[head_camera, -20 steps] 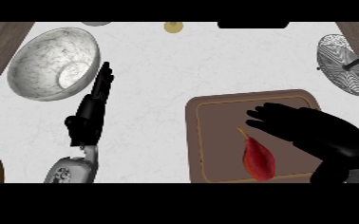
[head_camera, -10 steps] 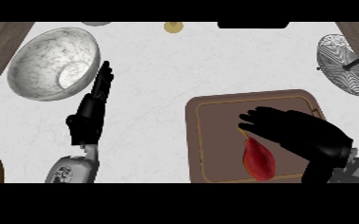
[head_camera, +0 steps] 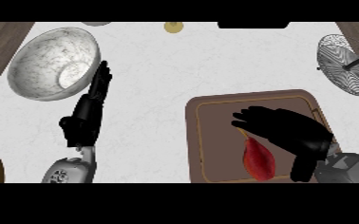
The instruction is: Pick the pear from the tray and place it in the tiered basket
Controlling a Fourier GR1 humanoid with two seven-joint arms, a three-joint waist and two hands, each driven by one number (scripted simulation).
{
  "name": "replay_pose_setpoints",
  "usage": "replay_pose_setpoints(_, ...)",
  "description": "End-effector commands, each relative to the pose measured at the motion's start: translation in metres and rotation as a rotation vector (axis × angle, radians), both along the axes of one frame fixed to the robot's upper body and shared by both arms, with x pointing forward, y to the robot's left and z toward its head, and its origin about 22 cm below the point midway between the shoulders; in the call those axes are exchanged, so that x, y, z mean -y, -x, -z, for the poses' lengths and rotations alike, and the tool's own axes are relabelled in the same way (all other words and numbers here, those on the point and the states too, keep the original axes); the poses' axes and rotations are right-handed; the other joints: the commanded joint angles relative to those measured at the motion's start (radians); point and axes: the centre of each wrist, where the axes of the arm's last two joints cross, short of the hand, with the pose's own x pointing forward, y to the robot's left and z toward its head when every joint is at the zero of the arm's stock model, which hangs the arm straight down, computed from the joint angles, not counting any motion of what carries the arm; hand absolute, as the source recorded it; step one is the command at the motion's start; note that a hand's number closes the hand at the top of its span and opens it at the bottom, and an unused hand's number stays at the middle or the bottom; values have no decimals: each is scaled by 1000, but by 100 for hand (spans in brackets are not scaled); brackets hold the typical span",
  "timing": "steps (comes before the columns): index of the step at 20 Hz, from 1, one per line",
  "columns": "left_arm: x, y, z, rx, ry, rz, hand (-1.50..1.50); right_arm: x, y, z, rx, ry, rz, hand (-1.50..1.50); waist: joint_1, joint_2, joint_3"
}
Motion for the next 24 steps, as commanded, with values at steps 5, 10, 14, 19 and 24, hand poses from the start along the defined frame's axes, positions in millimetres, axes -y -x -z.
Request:
replay_pose_setpoints(5, -3, -3, 14, 1, -13, -7, 0, -13, 20, -1, -30, -17, -16, -150, -4, -1, 0)
replay_pose_setpoints(10, 21, 13, 5, -4, 12, -12, 0, 2, 14, 4, -63, -51, -7, -150, -2, -1, 0)
replay_pose_setpoints(14, -9, -11, 10, 4, -10, -1, 0, -15, 10, 38, -49, -100, 22, -150, -3, 0, 0)
replay_pose_setpoints(19, 11, -6, 11, -12, -5, -7, 0, -16, 13, 52, 109, -126, -30, 150, -2, 0, 0)
replay_pose_setpoints(24, -1, 14, 24, -1, 10, -5, 0, -29, 8, 61, 204, -138, -38, 150, 1, 0, 0)
